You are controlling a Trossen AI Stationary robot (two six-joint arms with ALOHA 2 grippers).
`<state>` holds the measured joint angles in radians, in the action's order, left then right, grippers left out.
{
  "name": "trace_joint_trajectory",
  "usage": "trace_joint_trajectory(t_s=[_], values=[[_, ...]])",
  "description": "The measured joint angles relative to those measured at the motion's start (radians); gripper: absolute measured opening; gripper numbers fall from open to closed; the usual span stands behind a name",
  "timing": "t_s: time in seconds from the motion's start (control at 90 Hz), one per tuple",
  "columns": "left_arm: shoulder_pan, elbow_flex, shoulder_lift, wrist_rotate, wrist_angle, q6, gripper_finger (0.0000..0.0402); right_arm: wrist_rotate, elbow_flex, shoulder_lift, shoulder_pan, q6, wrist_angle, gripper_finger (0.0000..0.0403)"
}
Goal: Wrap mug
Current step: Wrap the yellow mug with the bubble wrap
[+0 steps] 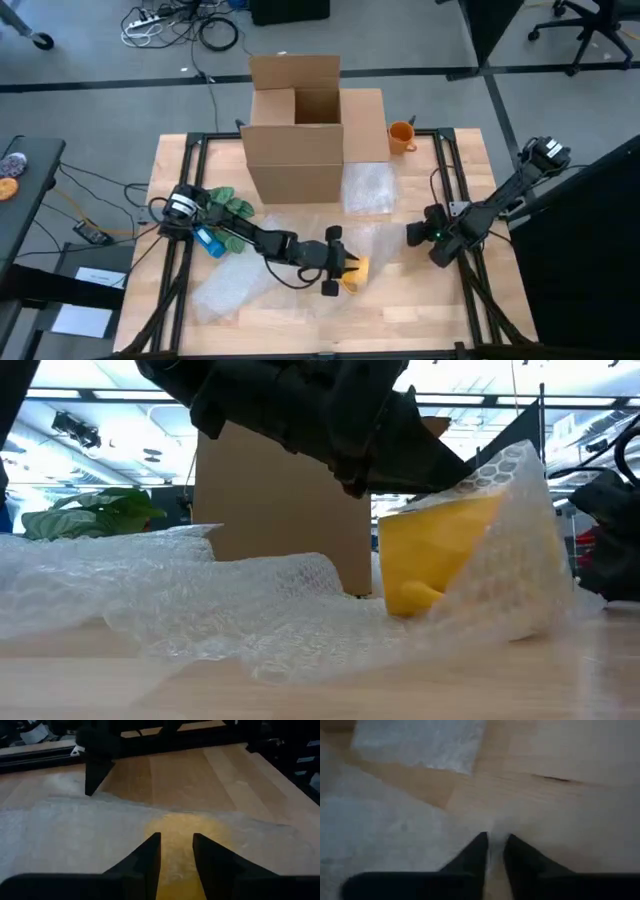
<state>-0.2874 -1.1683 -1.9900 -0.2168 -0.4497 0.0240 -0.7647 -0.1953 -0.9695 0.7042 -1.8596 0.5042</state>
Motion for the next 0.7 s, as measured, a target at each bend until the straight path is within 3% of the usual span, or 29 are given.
trace_joint_trajectory(t_s=[0.322, 0.7], values=[[0.003, 0.0, 0.0, -0.005, 0.009, 0.007, 0.0099, -0.055, -0.208, -0.028, -0.001, 0.459, -0.021, 0.0001], [0.003, 0.0, 0.0, -0.022, 0.009, 0.011, 0.0099, 0.03, -0.38, -0.26, -0.001, 0.699, -0.225, 0.0]])
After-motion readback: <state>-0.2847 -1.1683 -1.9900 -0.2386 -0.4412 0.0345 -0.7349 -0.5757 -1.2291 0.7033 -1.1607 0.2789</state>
